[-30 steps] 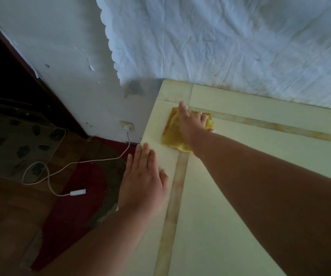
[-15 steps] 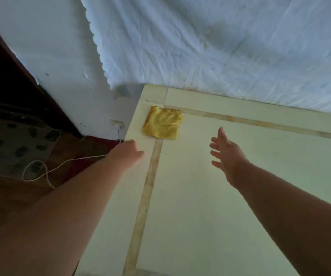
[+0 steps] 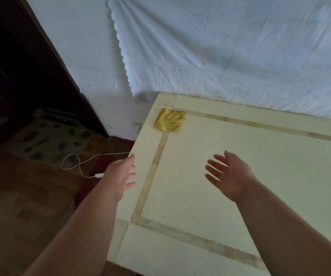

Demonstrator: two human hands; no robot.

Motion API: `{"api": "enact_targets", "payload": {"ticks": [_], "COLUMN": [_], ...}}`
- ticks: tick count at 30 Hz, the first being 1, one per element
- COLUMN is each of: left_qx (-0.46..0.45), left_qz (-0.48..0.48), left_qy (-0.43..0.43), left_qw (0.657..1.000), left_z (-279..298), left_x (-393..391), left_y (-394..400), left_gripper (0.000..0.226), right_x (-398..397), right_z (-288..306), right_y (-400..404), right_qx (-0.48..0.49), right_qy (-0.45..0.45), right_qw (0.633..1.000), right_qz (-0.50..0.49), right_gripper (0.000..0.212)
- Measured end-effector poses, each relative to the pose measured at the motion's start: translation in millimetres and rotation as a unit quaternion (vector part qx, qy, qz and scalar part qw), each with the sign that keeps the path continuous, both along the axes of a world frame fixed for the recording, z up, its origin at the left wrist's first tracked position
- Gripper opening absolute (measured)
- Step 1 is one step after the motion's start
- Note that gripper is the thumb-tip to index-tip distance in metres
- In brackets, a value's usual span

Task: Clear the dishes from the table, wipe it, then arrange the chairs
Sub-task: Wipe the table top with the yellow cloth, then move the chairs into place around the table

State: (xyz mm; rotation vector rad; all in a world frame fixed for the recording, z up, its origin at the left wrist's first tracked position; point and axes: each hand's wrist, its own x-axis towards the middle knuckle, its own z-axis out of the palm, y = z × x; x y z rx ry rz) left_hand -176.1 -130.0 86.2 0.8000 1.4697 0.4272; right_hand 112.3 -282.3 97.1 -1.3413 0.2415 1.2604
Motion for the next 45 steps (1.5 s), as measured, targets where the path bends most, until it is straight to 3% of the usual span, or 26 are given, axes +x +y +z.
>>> {"api": "enact_targets", "payload": {"ticks": [7,12,16,22,28,31,36,45], "left_qx": [0.054,0.101,0.075,0.077,0.074,0.066,0.066,0.071], "left_qz": [0.035,0.128,0.111,0.017,-0.162,-0.206,-0.322,-0.534], "left_qy": [-0.031,-0.021,-0.045,-0.051,-0.034,-0.053,-0.1,-0.14], "left_qw": [0.997,0.986,0.99,0.996,0.983,0.975,0.939,0.831], "left_z": [52.9,50.9,46.4,21.3,25.6,41.9,69.4,83.1], "left_x": [-23.9,-39.3,-56.0,-66.2,-68.4,-62.3,-22.1,12.3], "left_y": [-25.4,-9.5,9.6,78.9,137.0,139.2,87.3,-80.6], "left_gripper": [0.053,0.031,0.03,0.029,0.028,0.028,0.022,0.029], "right_x": [-38.4,-58.7,-76.4,-112.2,-169.6,-195.6,-232.2,-323.4], "right_z": [37.6,33.7,26.1,12.0,14.1,21.7,33.5,36.9], "right_y": [7.9,10.1,18.9,39.6,19.5,2.2,-52.6,-207.4], "right_qx": [0.021,-0.005,-0.033,-0.043,-0.034,-0.024,-0.013,-0.02], "right_qy": [-0.06,-0.079,-0.095,-0.104,-0.077,-0.069,-0.08,-0.102], "right_qw": [0.996,0.994,0.993,0.993,0.972,0.956,0.916,0.815], "right_qz": [0.061,0.079,0.062,-0.021,-0.218,-0.284,-0.394,-0.569], "right_gripper": [0.037,0.035,0.034,0.033,0.039,0.038,0.038,0.04]}}
